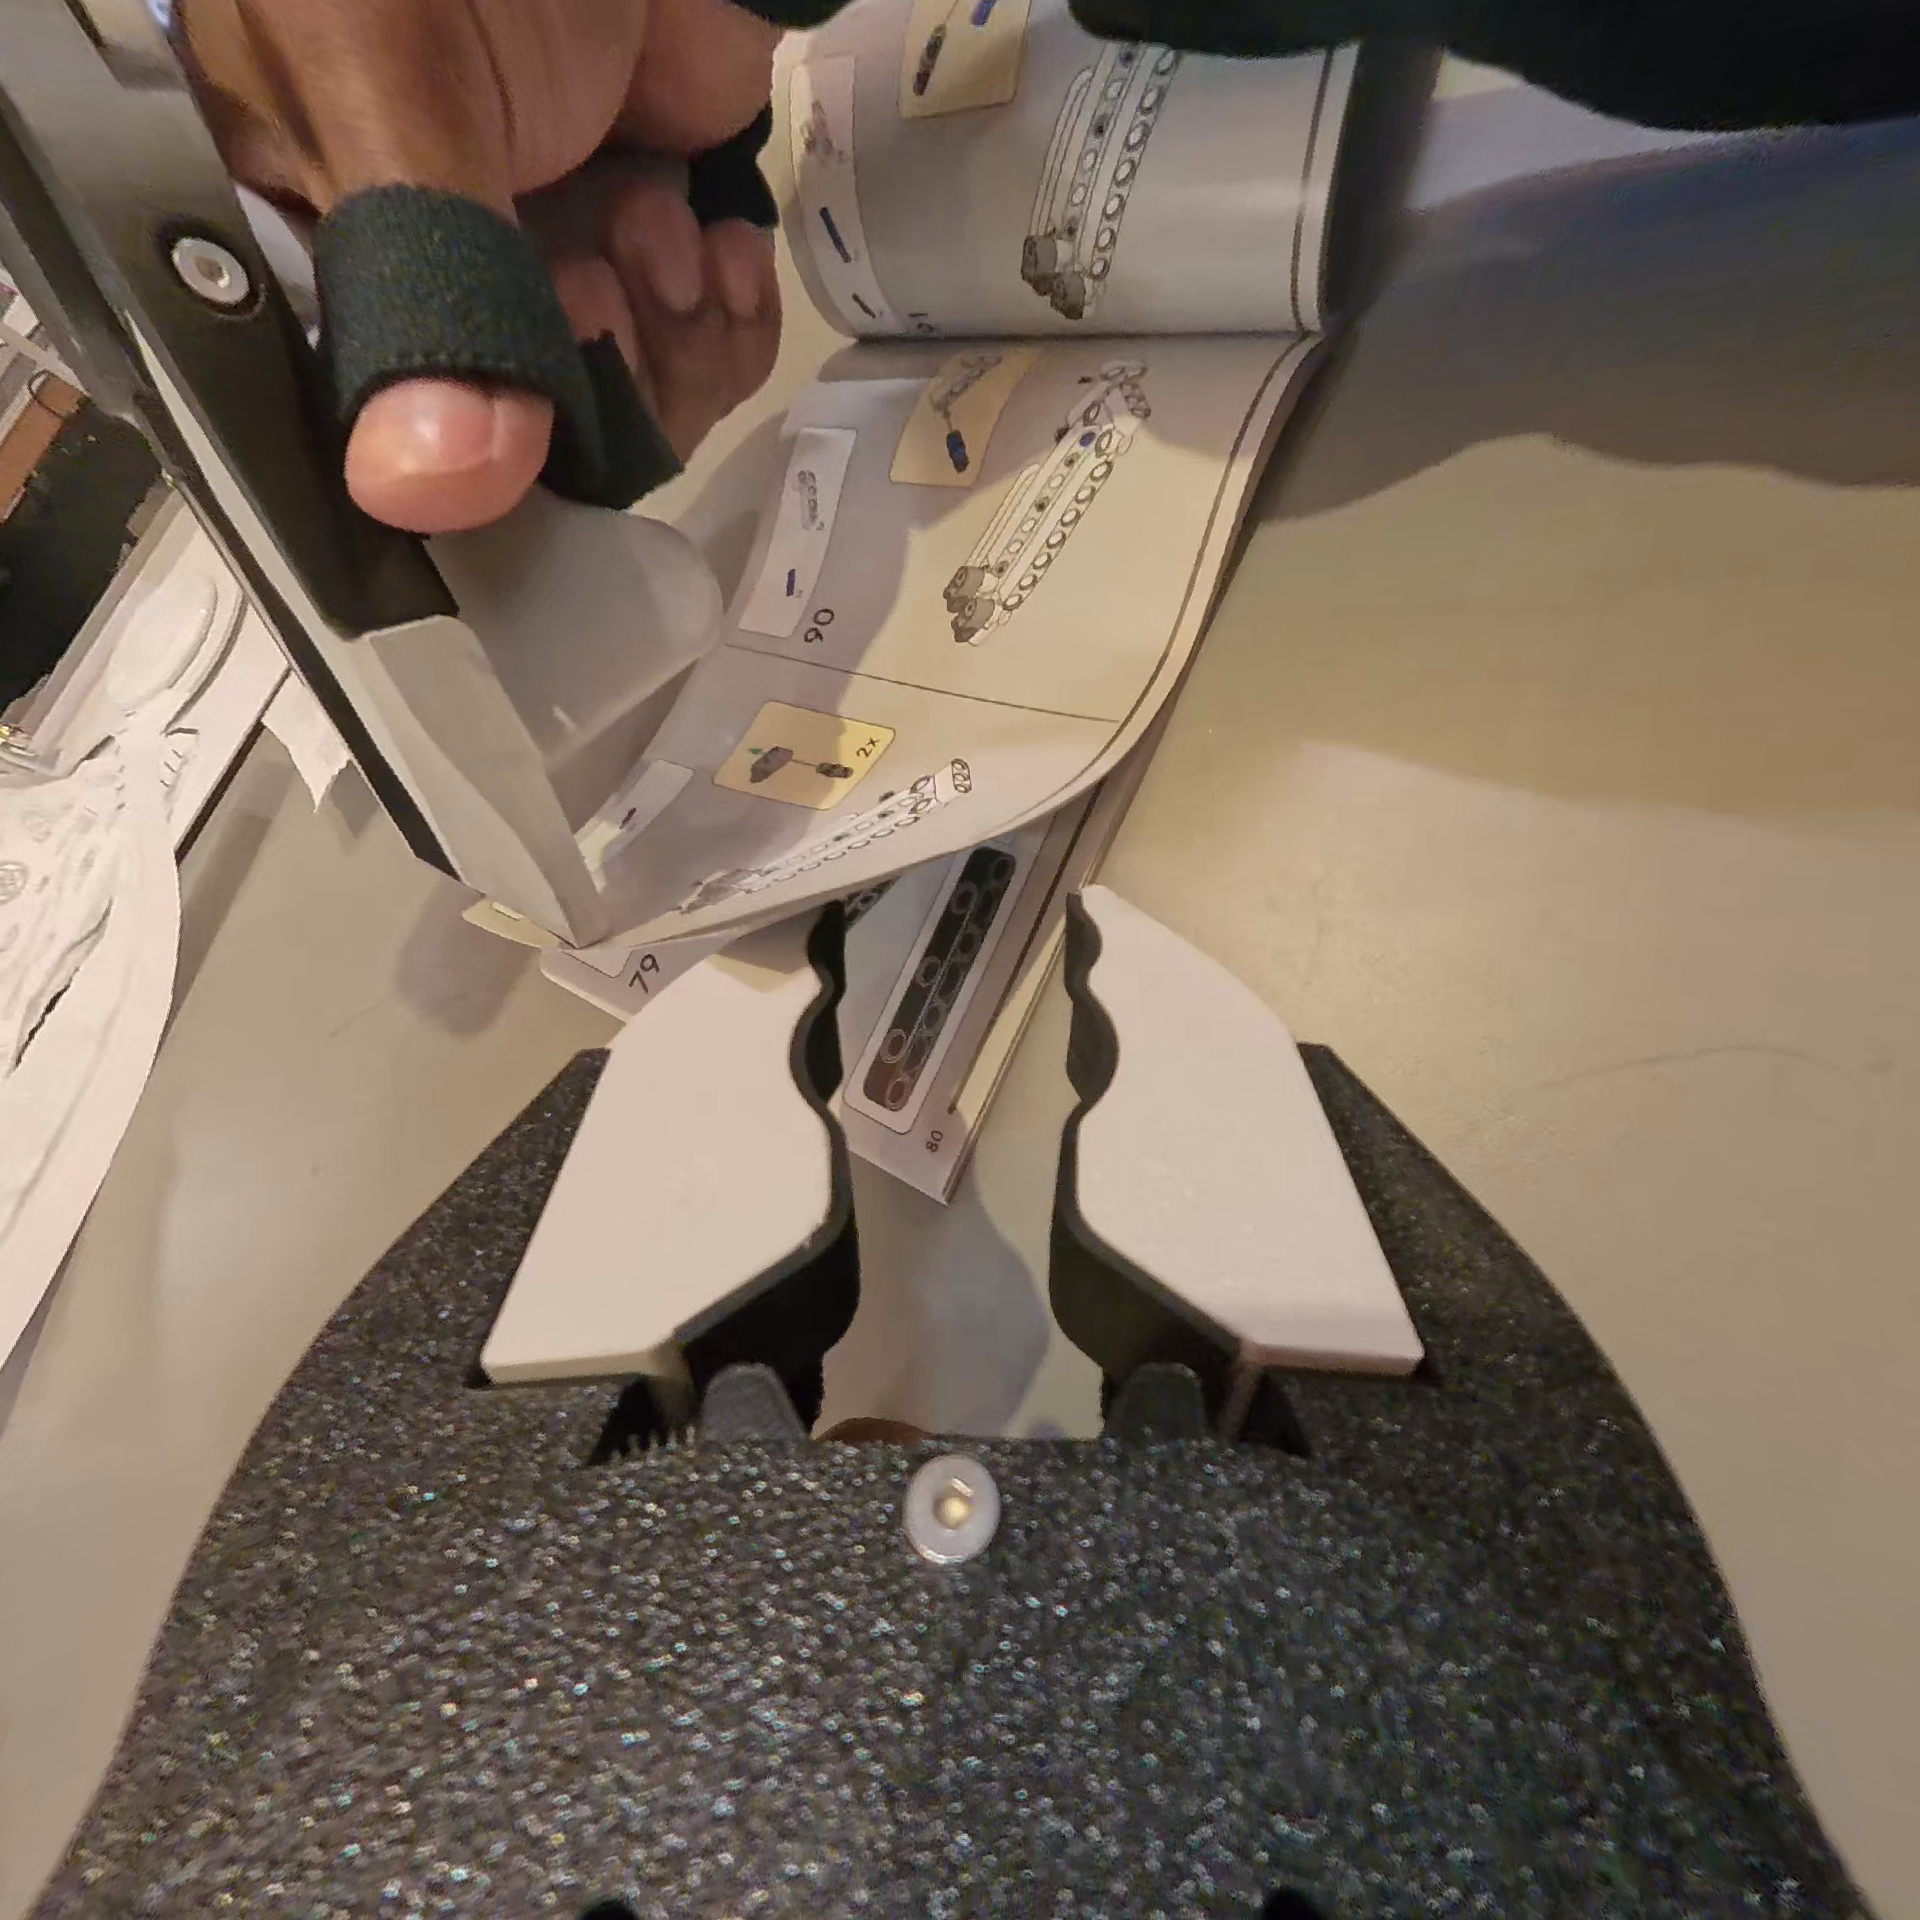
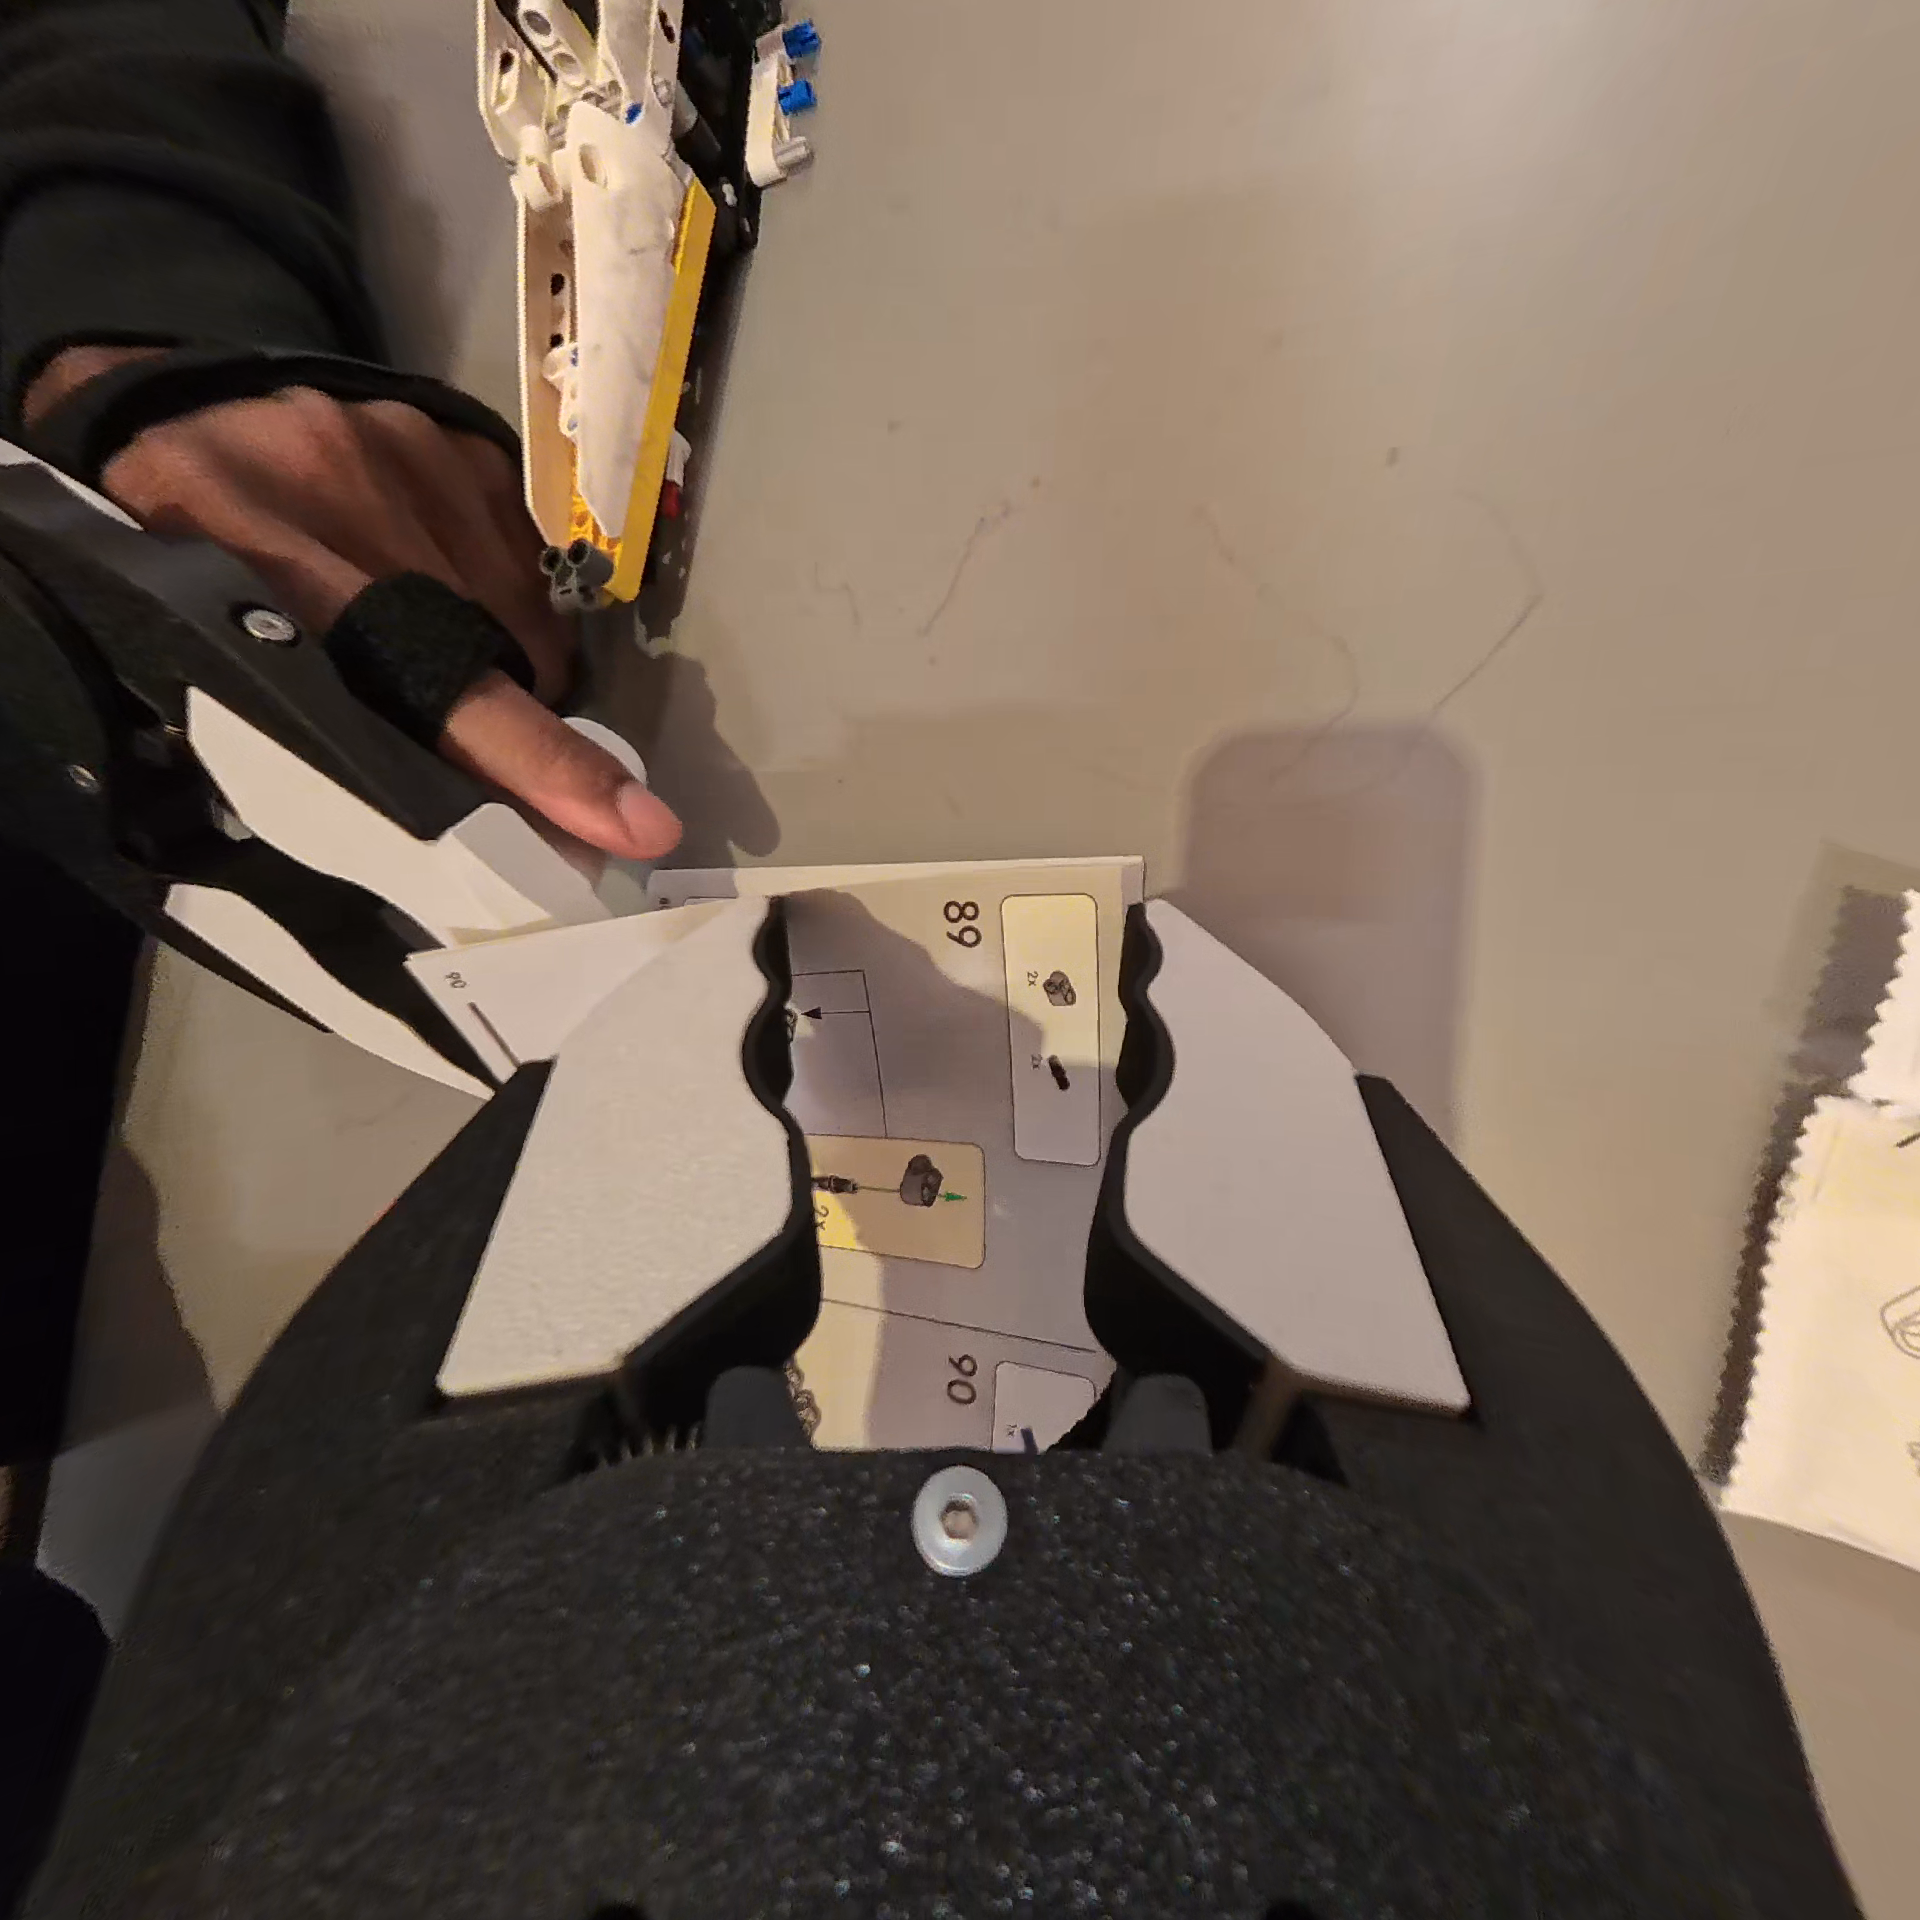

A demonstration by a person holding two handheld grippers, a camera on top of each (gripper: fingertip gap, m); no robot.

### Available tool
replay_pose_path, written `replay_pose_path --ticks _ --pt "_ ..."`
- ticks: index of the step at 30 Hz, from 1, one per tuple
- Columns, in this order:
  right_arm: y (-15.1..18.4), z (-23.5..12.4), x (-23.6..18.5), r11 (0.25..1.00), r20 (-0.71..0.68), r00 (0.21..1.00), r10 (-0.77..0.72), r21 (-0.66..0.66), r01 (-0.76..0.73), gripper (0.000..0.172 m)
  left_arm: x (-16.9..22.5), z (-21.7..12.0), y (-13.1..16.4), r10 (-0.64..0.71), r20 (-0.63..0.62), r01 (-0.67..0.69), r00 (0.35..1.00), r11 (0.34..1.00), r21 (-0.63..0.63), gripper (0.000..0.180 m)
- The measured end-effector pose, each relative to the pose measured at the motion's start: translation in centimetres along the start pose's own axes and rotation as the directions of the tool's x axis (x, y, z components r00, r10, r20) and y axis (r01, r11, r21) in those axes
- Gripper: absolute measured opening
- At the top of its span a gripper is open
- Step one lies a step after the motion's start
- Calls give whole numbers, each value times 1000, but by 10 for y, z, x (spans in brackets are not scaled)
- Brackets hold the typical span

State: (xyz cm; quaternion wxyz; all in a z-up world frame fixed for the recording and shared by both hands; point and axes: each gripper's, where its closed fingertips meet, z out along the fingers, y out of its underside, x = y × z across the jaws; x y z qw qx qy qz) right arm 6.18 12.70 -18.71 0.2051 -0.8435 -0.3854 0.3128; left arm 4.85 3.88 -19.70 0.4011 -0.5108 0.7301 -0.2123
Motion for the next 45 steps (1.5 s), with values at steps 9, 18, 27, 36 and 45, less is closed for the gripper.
replay_pose_path --ticks 9,18,27,36,45 --pt "-2 -7 -5 999 -98 995 -12 37 16 59 0 0 1 -5 -2 5 1000 1000 -1 42" --pt "-3 -10 -10 997 -141 990 -16 73 27 58 1 0 0 -8 -5 8 1000 1000 2 42" --pt "-2 -17 -14 992 -208 978 -19 118 44 57 -2 0 0 -29 2 29 1000 999 13 42" --pt "-2 -29 -14 985 -345 939 1 161 58 54 -6 -1 -3 -56 29 54 998 997 48 42" --pt "1 -41 -29 975 -475 880 11 202 96 53 -9 -3 -7 -47 56 42 997 996 84 42"
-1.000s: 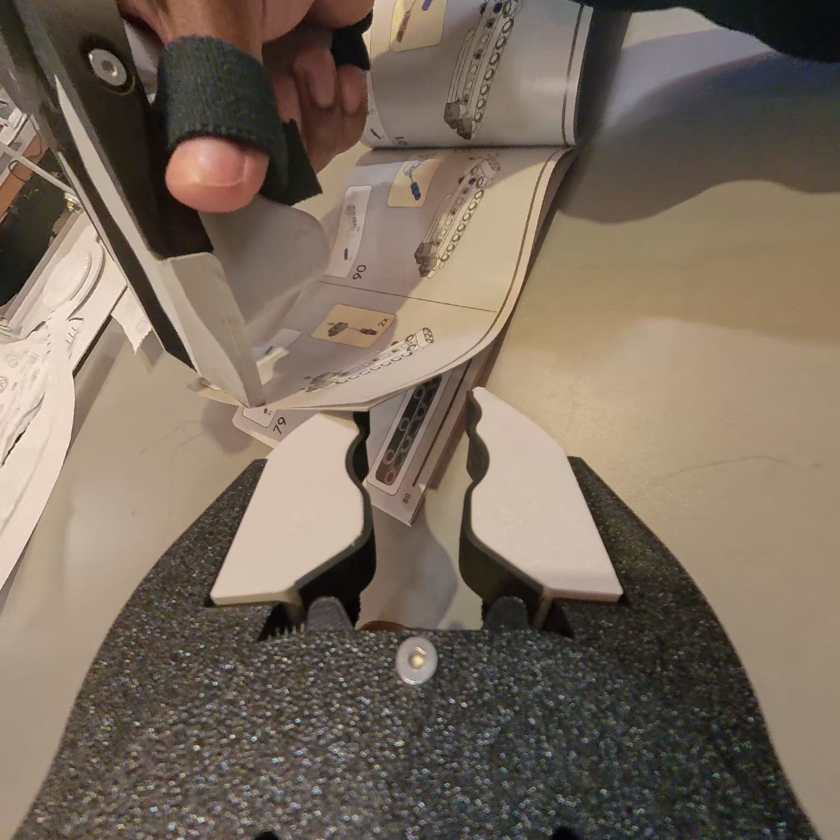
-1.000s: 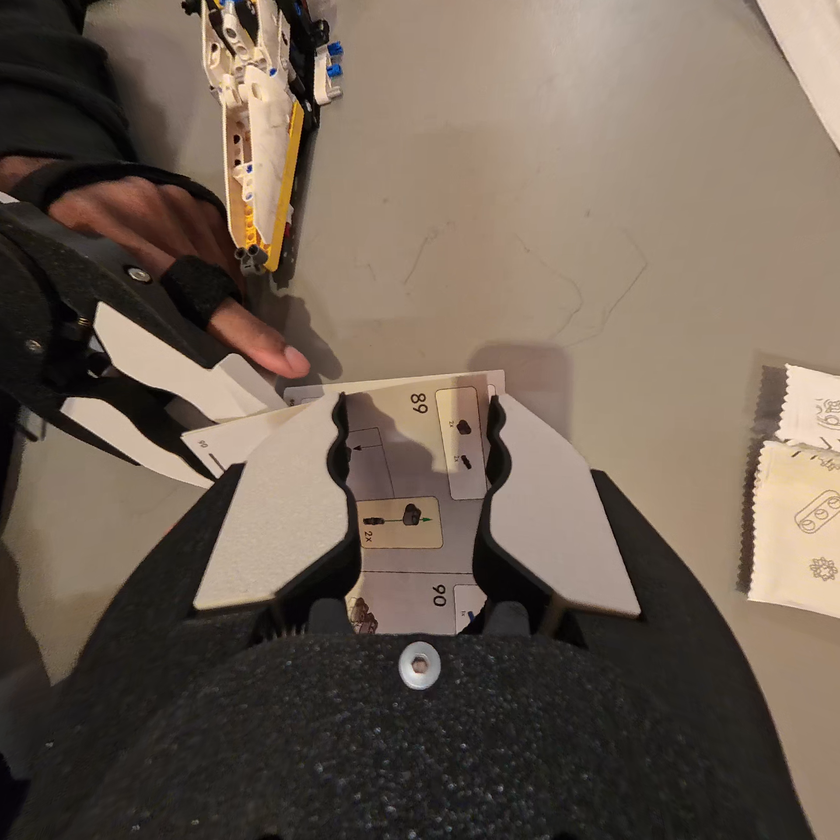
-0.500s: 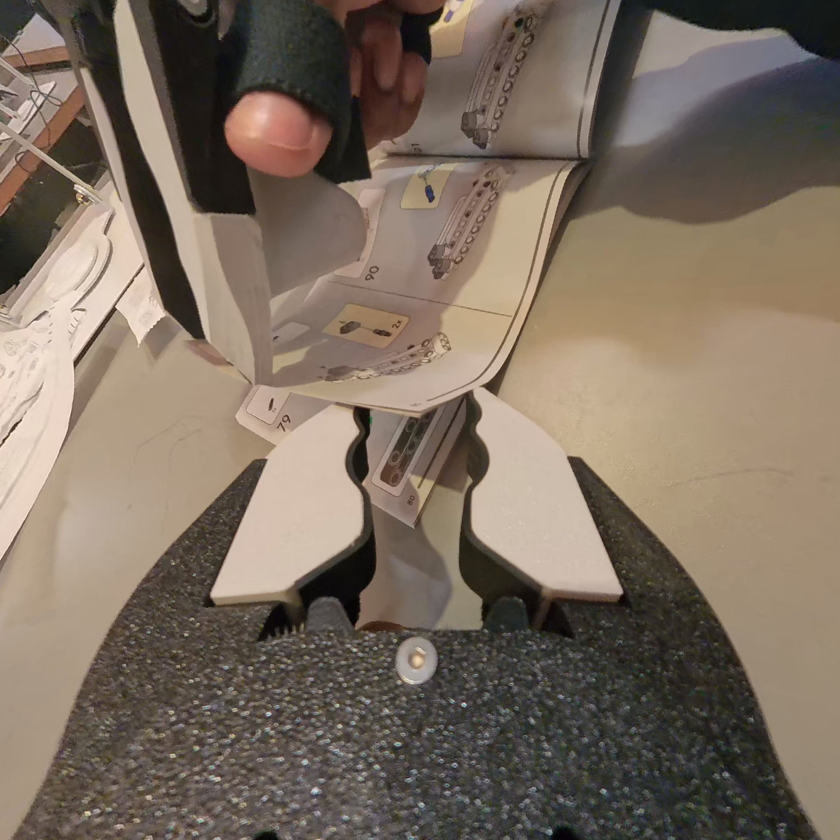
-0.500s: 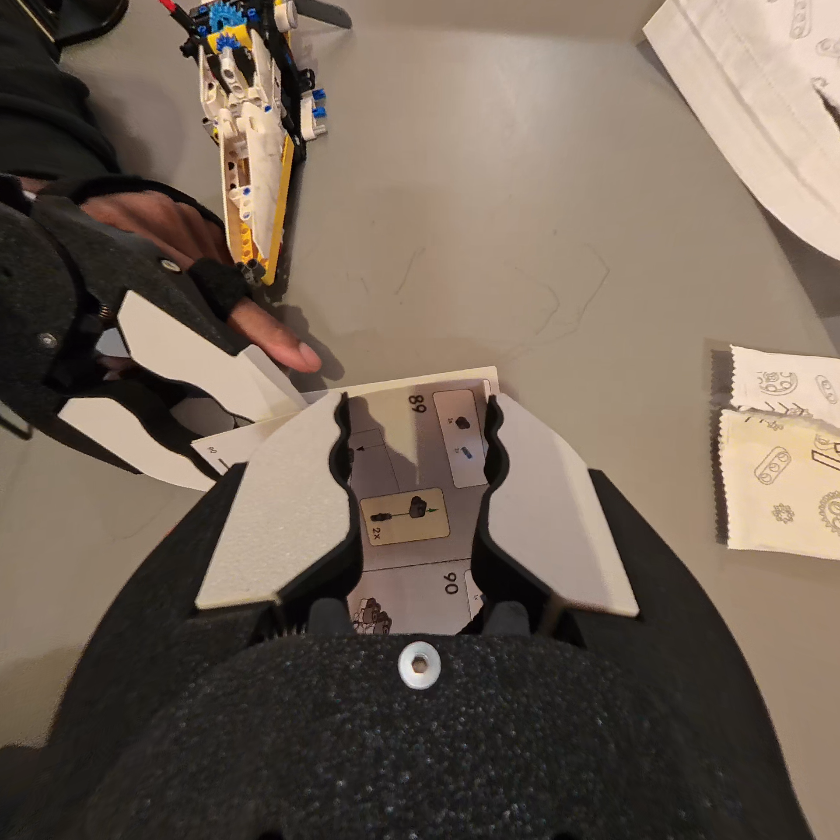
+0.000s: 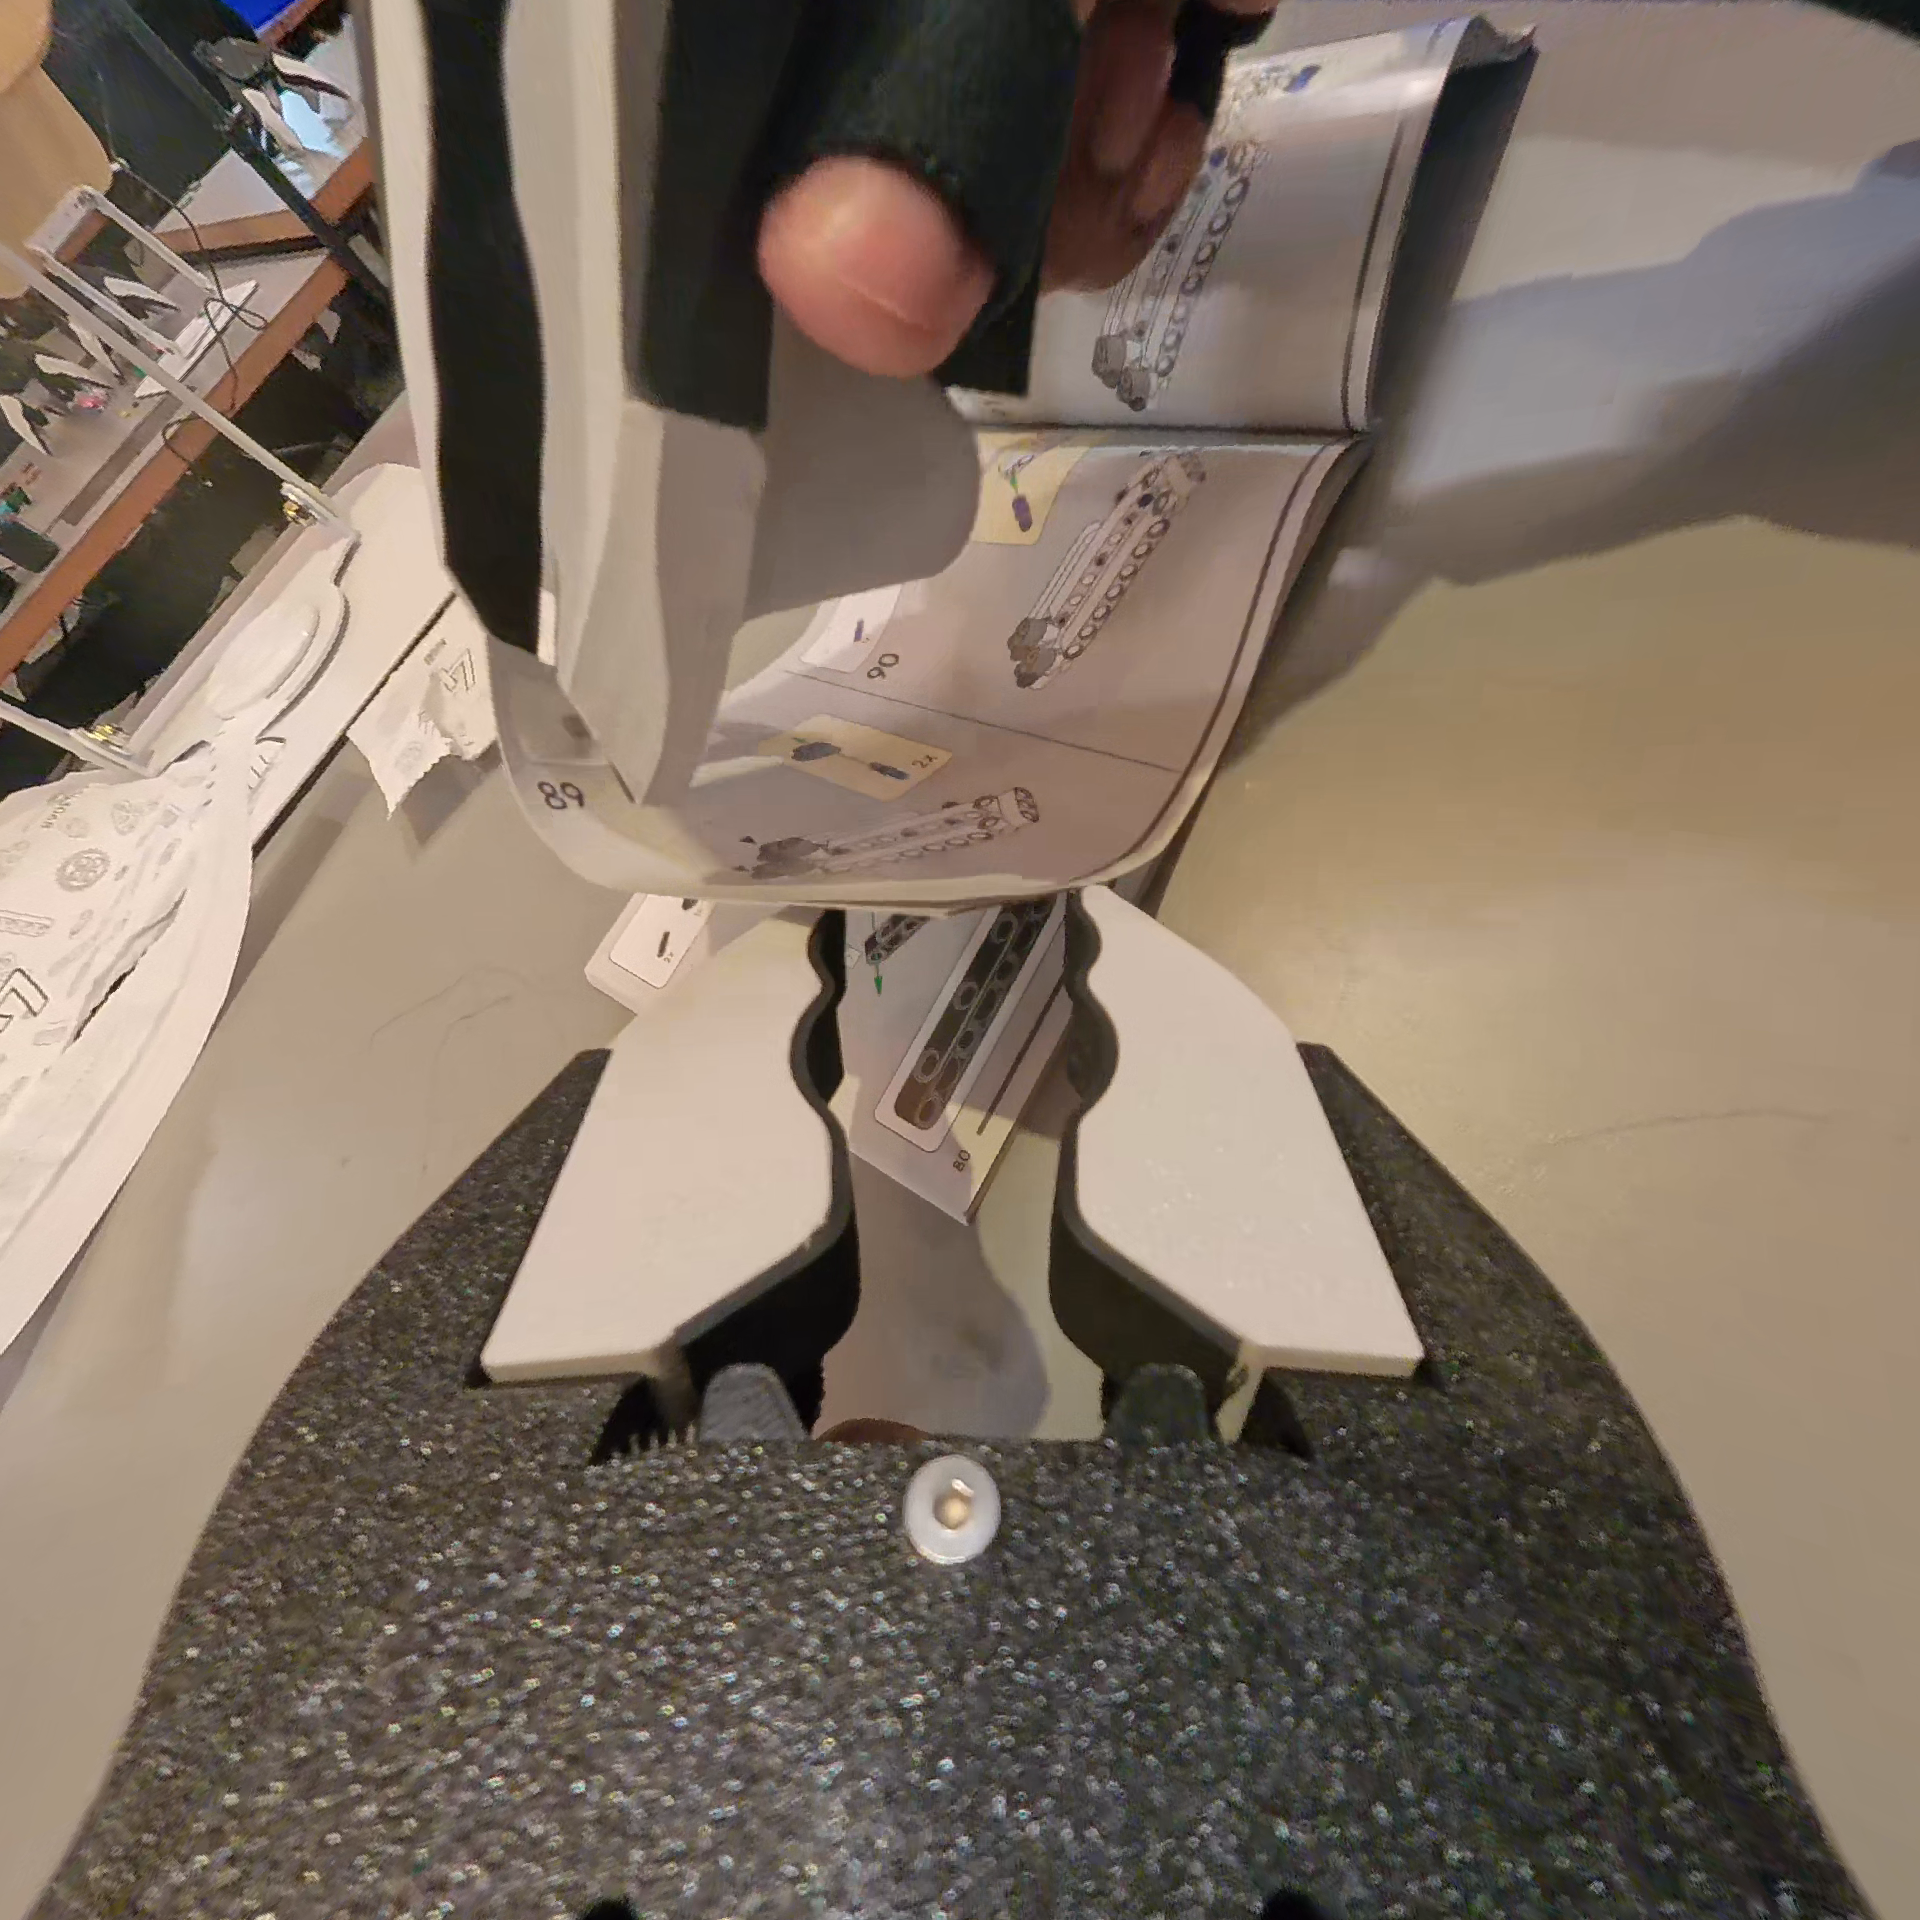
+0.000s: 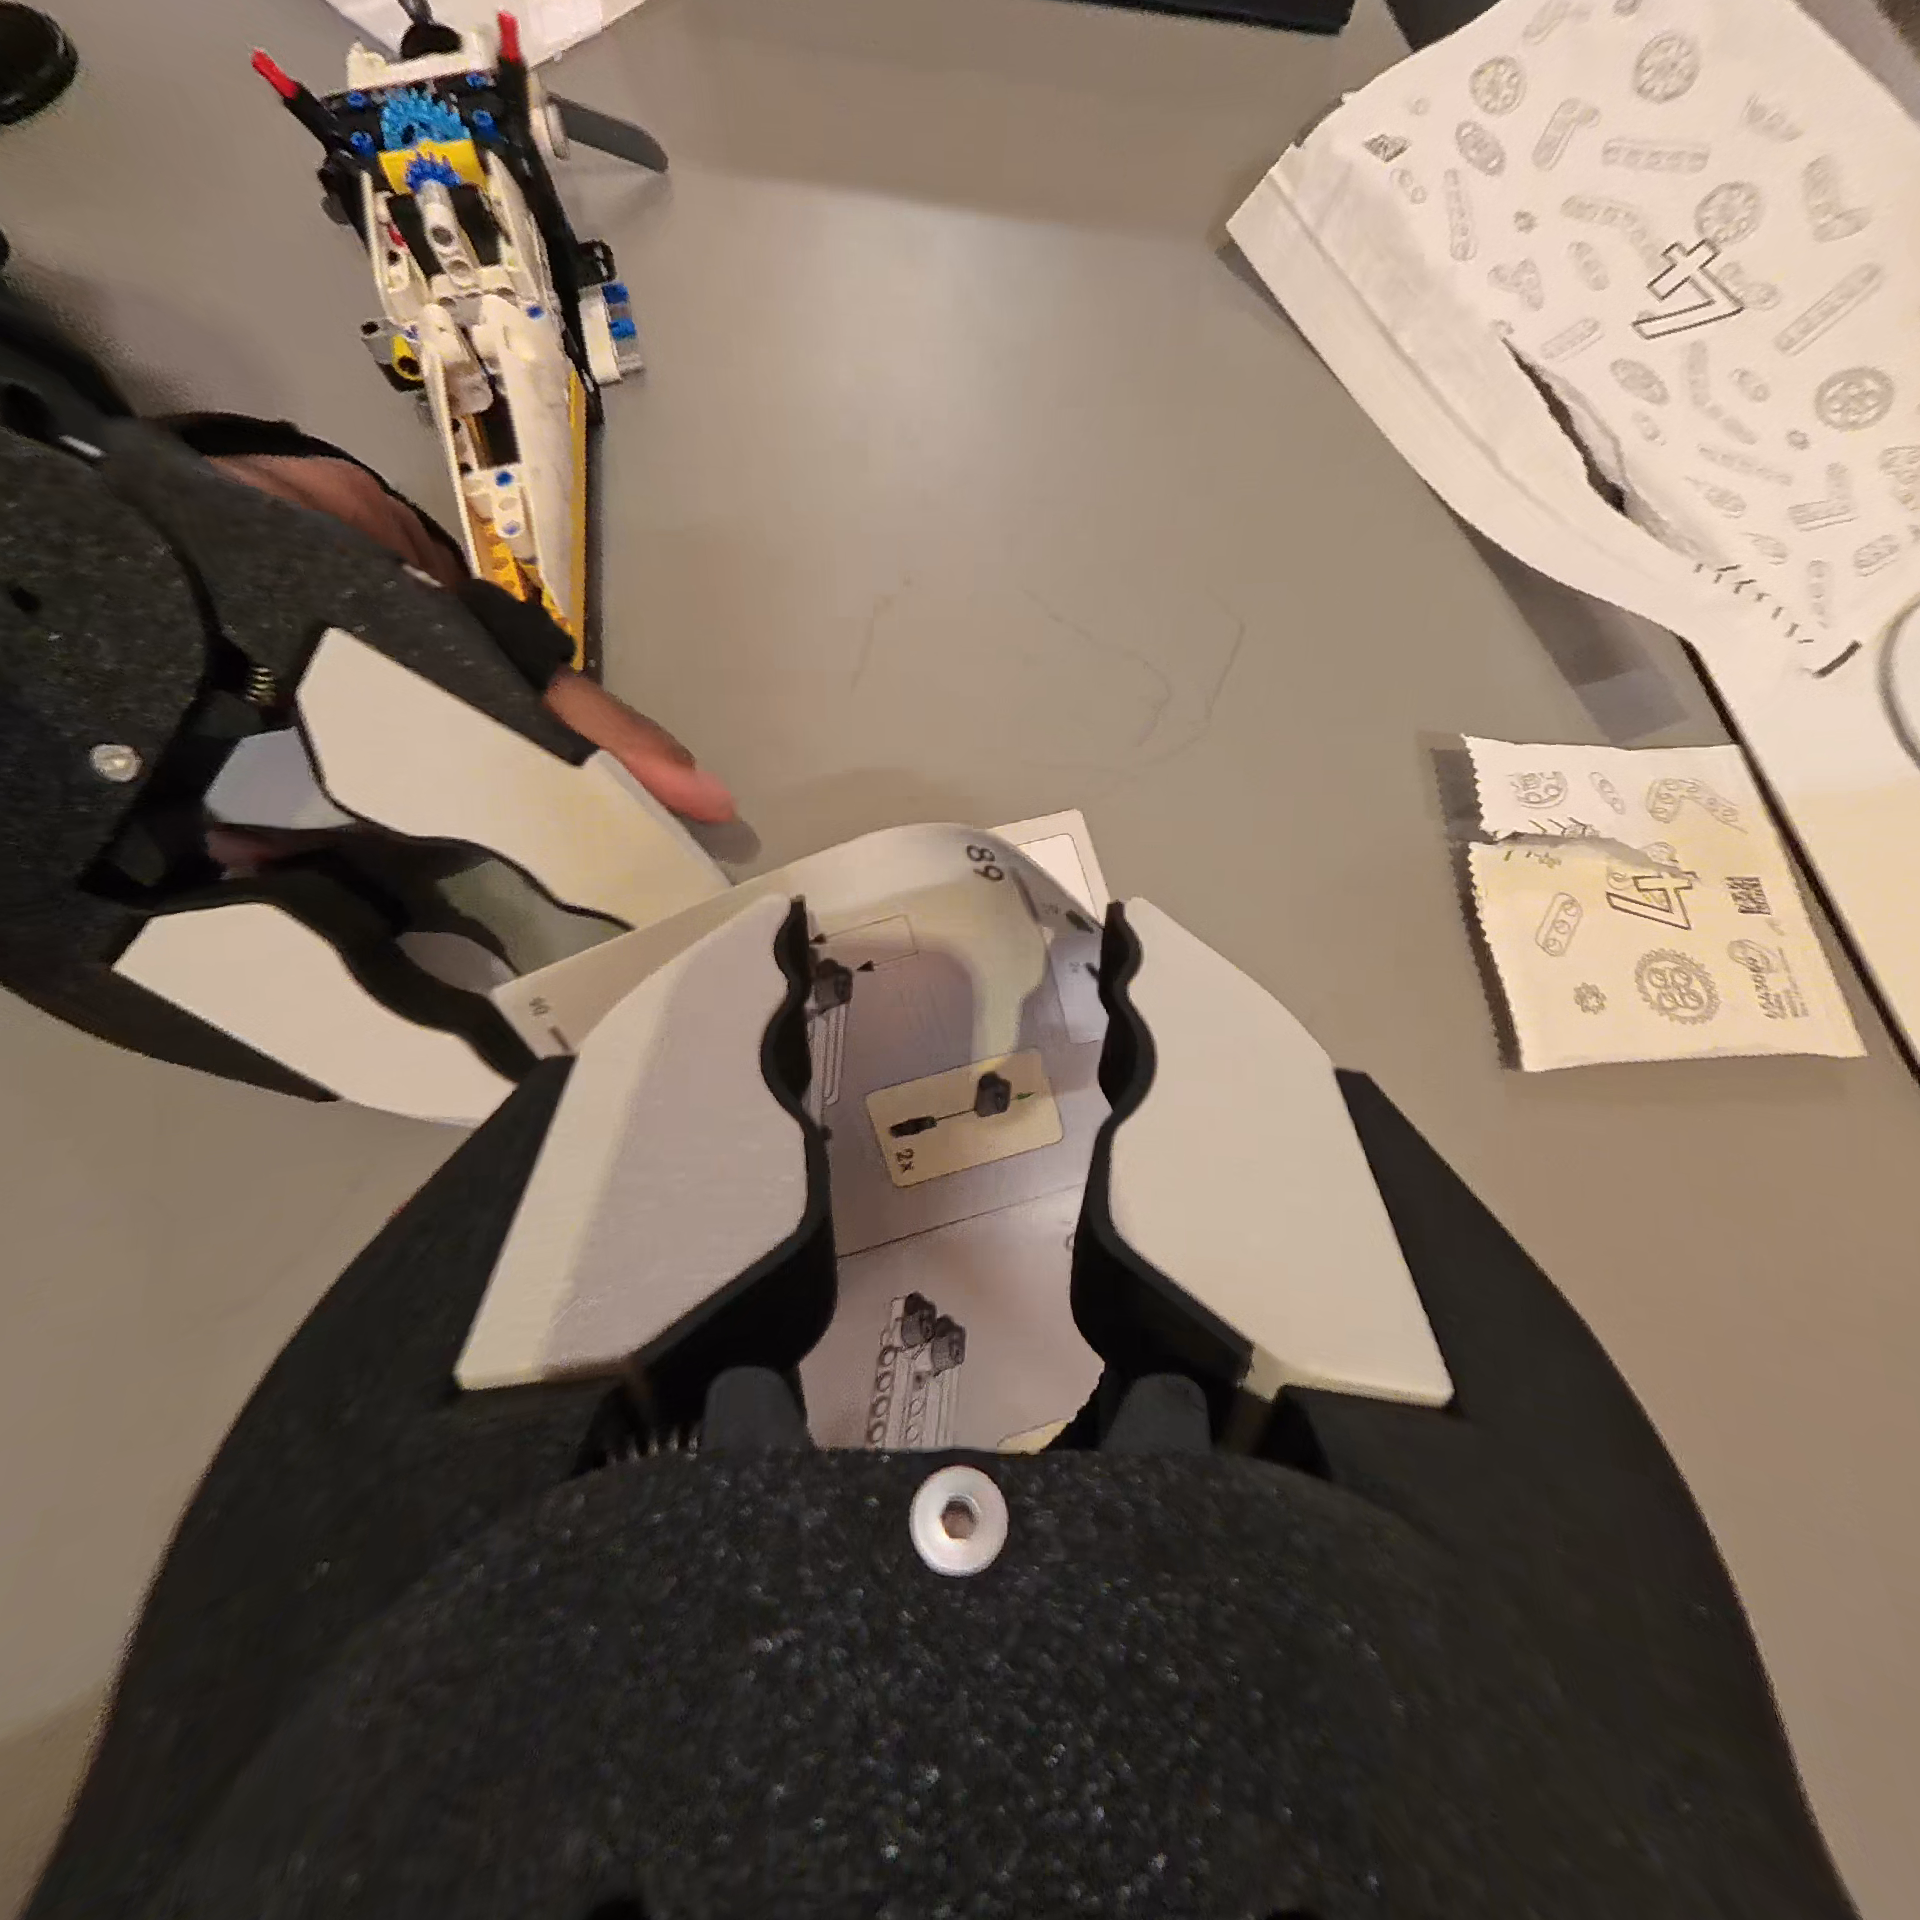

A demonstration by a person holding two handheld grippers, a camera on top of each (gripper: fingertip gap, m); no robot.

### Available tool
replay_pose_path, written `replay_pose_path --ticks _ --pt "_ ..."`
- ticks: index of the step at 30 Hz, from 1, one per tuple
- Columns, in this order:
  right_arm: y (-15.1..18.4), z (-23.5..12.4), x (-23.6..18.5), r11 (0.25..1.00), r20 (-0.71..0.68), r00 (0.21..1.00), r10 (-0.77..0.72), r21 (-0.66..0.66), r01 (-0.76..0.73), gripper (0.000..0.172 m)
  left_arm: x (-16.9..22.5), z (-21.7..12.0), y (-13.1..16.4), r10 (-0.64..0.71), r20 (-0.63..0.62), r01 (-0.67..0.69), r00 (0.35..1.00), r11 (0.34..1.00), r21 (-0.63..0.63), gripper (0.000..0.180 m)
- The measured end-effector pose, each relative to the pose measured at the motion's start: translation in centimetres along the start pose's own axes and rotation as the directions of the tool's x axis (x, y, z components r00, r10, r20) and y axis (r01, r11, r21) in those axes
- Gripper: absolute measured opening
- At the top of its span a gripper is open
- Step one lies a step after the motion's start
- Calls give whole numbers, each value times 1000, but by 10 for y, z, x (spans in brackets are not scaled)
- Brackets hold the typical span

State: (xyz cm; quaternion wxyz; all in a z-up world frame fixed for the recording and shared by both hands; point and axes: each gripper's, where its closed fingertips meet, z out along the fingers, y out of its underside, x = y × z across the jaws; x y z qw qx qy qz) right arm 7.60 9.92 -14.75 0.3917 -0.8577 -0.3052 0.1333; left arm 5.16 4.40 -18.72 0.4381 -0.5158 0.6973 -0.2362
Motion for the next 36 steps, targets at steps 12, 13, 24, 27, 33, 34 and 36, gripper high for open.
replay_pose_path --ticks 12,13,24,27,33,34,36 --pt "12 -22 -44 989 5 1000 27 145 -27 52 -4 1 -3 14 32 -15 999 1000 22 41" --pt "13 -22 -46 988 7 1000 25 153 -26 51 -4 1 -3 15 33 -15 999 1000 23 41" --pt "15 -15 -44 987 18 998 67 148 -69 46 -3 1 -3 37 40 -38 999 999 20 40" --pt "14 -12 -46 987 26 997 67 145 -70 46 -2 1 -3 42 41 -43 998 999 17 40" --pt "14 -9 -45 987 27 997 70 141 -73 46 -2 2 -2 45 41 -46 998 999 14 40" --pt "15 -9 -45 987 28 997 71 140 -75 46 -2 2 -2 46 41 -46 998 999 14 40" --pt "16 -9 -44 987 28 997 76 138 -79 46 -2 2 -2 48 41 -48 998 999 13 40"
